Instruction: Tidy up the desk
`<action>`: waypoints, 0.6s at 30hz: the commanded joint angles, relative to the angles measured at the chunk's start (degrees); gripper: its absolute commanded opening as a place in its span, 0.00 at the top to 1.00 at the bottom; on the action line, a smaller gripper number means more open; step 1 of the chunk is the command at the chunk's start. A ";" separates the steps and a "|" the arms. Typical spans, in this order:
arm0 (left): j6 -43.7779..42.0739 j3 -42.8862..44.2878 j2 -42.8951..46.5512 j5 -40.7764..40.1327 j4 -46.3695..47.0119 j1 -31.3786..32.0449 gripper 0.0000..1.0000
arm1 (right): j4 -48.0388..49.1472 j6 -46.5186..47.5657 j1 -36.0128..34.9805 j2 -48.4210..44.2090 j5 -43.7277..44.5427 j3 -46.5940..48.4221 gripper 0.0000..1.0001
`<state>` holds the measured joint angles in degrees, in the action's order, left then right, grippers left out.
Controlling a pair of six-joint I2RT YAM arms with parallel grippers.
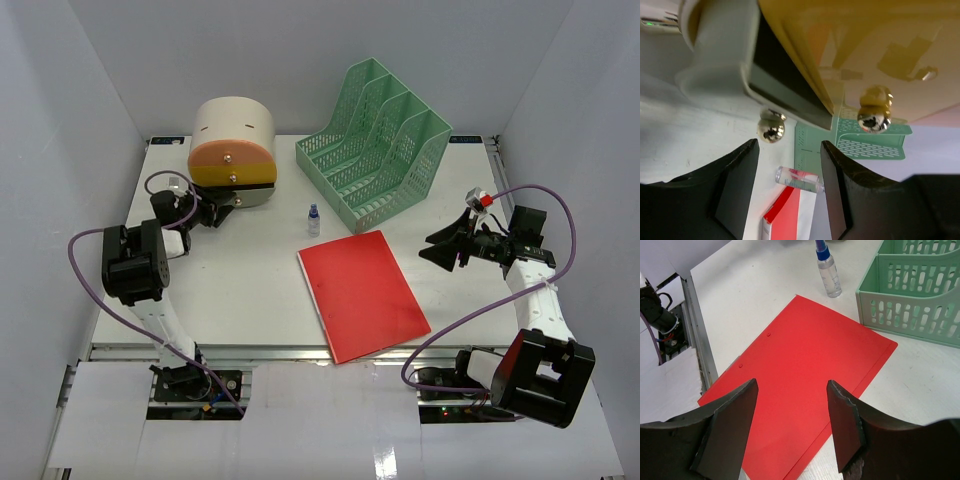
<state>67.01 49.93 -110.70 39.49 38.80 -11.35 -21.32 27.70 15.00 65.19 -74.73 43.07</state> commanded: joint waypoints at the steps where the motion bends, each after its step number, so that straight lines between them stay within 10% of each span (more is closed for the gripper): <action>1: -0.22 2.53 -1.81 0.58 -0.30 0.70 0.38 | -0.19 0.86 0.20 -0.11 -1.12 1.60 0.36; 18: 2.25 2.46 -4.08 -5.48 3.74 3.17 0.51 | -0.12 0.86 0.20 0.11 -1.12 1.67 0.36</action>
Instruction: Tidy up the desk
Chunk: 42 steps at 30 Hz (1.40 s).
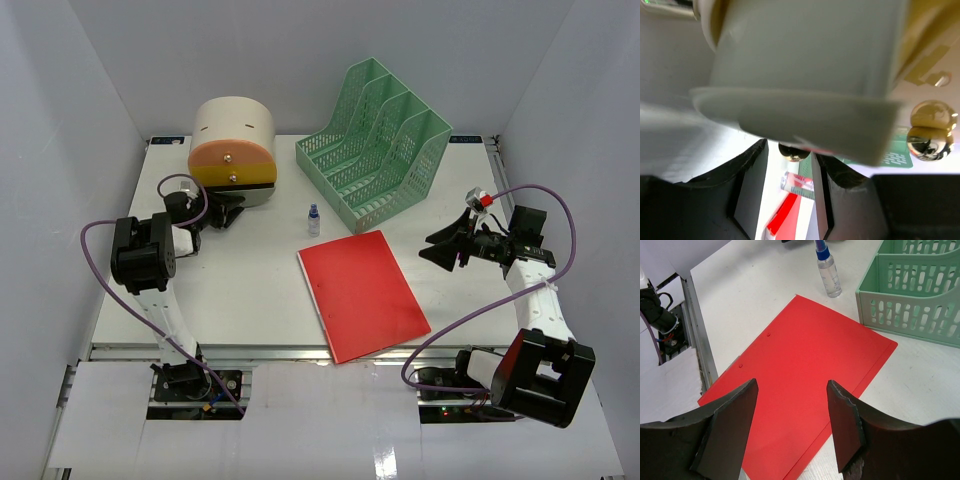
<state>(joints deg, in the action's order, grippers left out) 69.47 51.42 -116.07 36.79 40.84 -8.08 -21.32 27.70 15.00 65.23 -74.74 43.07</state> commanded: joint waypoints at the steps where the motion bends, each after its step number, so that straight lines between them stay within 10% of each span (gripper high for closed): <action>1: -0.30 1.23 1.20 -2.95 1.69 -0.10 0.50 | -0.12 0.86 0.20 0.07 -1.20 1.67 0.36; 9: 0.19 2.24 0.98 -4.24 0.90 -0.10 0.51 | -0.21 0.86 0.20 -0.07 -1.20 1.63 0.36; 20: -0.63 1.24 1.92 -3.35 1.78 -0.10 0.82 | -0.21 0.77 0.20 -0.28 -1.31 1.65 0.36; 35: -3.71 -17.43 13.73 -0.51 7.98 -0.10 0.88 | -0.28 0.84 0.20 -1.05 -1.46 1.49 0.36; 42: -5.65 -15.65 15.54 1.05 2.54 -0.10 0.34 | -1.03 3.21 0.20 -1.87 -0.82 1.00 0.35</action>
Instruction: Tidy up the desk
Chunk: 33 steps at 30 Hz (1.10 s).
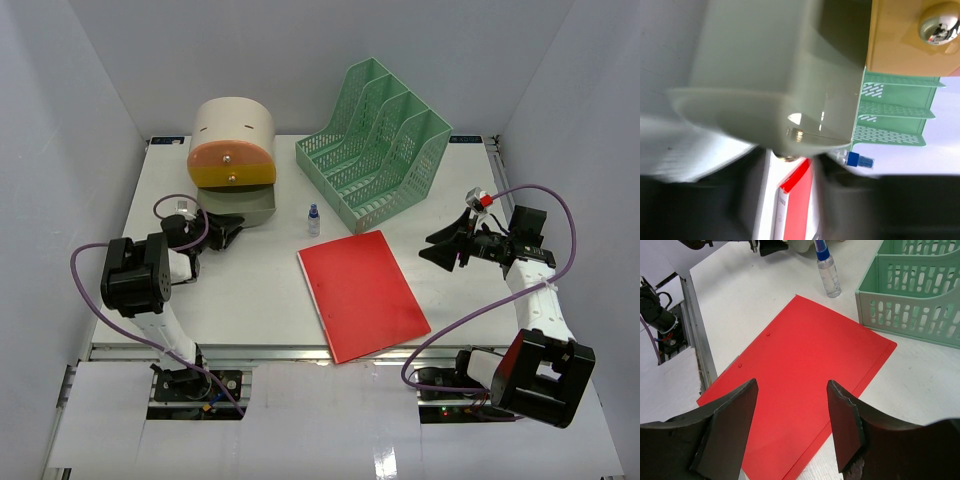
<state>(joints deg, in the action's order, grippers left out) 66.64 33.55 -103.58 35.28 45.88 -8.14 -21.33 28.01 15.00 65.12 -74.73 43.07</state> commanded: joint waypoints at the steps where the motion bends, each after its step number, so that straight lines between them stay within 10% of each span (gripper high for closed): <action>1: -3.50 3.01 3.34 3.34 -3.19 -0.03 0.28 | -1.78 4.54 0.13 -1.85 -1.15 0.88 0.35; 6: -8.50 4.92 7.67 6.50 -7.69 -0.37 0.17 | -15.50 25.24 -3.21 -1.07 -1.75 1.32 0.25; 13: -23.20 5.93 22.15 4.76 -24.91 -1.74 0.09 | -12.93 44.89 -28.19 1.38 15.70 0.86 0.09; 20: -32.38 3.35 40.12 1.10 -37.85 -3.56 0.02 | 12.54 21.87 -45.97 14.52 36.51 9.97 0.10; 33: -33.70 -3.80 66.51 0.24 -54.94 -4.16 0.02 | 38.11 -14.53 -50.78 38.68 56.74 24.46 0.06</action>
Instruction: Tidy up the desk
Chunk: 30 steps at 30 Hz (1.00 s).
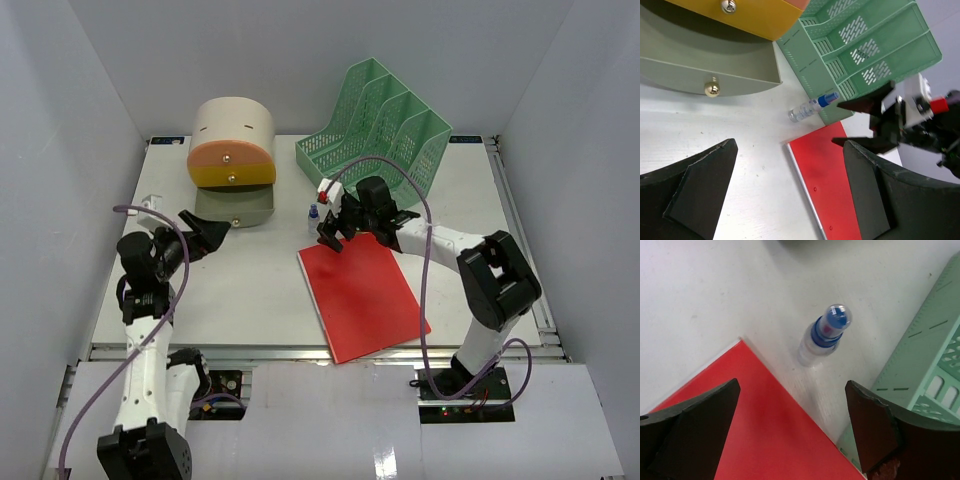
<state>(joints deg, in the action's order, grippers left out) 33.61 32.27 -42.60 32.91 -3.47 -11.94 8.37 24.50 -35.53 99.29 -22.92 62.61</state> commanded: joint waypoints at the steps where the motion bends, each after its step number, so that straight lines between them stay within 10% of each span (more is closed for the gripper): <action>1: -0.39 -3.15 7.03 3.33 -5.65 -0.36 0.02 | 8.87 -11.96 -0.25 5.96 3.93 5.82 0.06; 14: -5.00 0.06 13.18 9.30 -14.88 -0.36 0.02 | 19.03 -9.97 -0.26 15.03 0.26 6.59 0.15; 30: -7.11 0.43 15.66 7.35 -17.15 -0.36 0.02 | 13.96 -1.68 0.16 10.53 -7.13 5.99 0.87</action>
<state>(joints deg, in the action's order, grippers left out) 27.38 31.29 -27.77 40.49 -20.18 -11.94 23.29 17.42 -35.57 116.39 -26.62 68.83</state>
